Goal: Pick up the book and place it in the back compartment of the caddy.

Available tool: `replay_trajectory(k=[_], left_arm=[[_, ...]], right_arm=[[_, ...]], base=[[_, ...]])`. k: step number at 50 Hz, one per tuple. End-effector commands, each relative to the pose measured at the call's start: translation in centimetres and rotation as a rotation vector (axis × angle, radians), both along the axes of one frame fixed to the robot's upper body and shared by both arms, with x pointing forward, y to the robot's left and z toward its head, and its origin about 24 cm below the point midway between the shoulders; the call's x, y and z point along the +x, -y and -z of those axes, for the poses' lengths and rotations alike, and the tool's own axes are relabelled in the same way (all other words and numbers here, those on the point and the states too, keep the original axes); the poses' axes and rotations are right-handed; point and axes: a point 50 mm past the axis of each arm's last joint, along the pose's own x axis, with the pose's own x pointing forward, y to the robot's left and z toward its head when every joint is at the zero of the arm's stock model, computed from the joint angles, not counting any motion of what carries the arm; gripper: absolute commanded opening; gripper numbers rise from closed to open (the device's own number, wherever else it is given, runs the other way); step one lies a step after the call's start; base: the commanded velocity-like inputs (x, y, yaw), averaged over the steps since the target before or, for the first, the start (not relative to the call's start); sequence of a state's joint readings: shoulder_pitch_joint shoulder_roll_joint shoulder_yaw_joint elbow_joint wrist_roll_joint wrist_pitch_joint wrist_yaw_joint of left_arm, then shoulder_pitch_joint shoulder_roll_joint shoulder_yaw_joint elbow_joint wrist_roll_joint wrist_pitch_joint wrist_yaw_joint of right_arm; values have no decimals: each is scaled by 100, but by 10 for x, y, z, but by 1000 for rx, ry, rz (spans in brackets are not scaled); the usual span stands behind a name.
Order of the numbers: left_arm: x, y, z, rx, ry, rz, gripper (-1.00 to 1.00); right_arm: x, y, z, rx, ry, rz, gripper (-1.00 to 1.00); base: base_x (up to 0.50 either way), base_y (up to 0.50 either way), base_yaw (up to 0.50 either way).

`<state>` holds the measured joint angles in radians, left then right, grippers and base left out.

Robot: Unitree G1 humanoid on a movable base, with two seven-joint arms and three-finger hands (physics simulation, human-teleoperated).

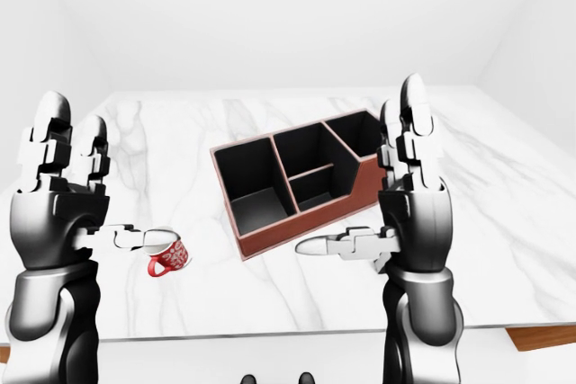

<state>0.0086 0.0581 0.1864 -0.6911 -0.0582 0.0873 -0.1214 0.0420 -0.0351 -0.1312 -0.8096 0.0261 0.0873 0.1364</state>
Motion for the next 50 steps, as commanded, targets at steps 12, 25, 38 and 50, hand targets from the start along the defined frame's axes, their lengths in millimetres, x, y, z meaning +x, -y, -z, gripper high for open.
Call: replay_trajectory(k=[12, 25, 38, 50], left_arm=[[0, -1, -1, -1, 5, -1, 99], [1, -9, -11, -3, 54, -21, 99], [1, -11, -13, -5, 62, -29, 100], [0, -12, -16, -2, 73, -33, 100]], right_arm=[[1, -1, 0, -13, -1, -6, 100], [-24, 14, -29, -116, 153, 64, 100], [-31, 41, -34, -613, 25, 222, 100], [-12, 56, -25, -915, -204, 355, 100]], base=[[21, 0, 0], [0, 0, 0], [0, 0, 0], [0, 0, 0]])
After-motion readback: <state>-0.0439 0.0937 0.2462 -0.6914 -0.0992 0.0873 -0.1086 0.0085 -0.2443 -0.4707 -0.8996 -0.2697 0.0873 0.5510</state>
